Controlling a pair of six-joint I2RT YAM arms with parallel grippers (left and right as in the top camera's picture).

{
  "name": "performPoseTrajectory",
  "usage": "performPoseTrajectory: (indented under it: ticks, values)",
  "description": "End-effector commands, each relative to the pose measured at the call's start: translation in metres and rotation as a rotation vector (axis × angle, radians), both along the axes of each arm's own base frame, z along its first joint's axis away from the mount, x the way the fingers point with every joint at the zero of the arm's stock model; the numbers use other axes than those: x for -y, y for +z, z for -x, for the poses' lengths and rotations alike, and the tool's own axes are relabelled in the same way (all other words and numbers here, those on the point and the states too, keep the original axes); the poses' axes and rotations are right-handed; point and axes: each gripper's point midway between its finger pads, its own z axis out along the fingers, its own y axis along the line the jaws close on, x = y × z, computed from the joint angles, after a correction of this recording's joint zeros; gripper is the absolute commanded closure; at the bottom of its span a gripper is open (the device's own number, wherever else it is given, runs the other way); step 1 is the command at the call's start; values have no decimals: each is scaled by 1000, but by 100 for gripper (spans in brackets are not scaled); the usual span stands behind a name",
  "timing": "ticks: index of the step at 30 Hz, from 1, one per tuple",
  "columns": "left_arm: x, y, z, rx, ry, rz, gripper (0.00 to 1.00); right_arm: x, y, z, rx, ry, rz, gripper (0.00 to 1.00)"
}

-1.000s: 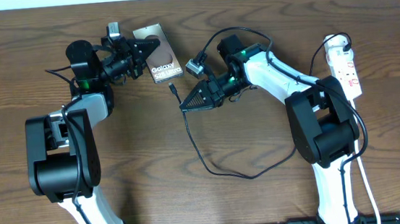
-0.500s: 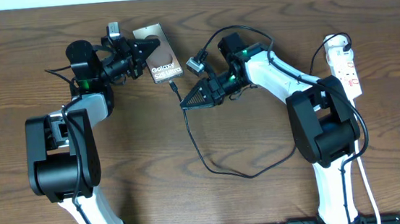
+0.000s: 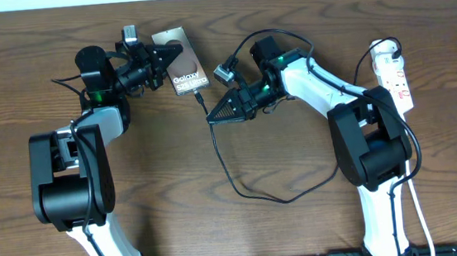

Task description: Plug charger to phone and switch on socket

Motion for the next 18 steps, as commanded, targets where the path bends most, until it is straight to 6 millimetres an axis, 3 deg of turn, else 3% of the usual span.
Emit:
performPoseTrajectory:
  ticks: [1,13,18]
  values:
    - [1,8,-1,59,-16,-18,93,-6,7,2,-12,18,-26,99]
    - [1,7,-1,57,-14,-18,93,-2,17,-4,-5,4,-29,99]
    - [-1,-4,1,22,15,-17,93,5,17,-10,-1,-16,-31,99]
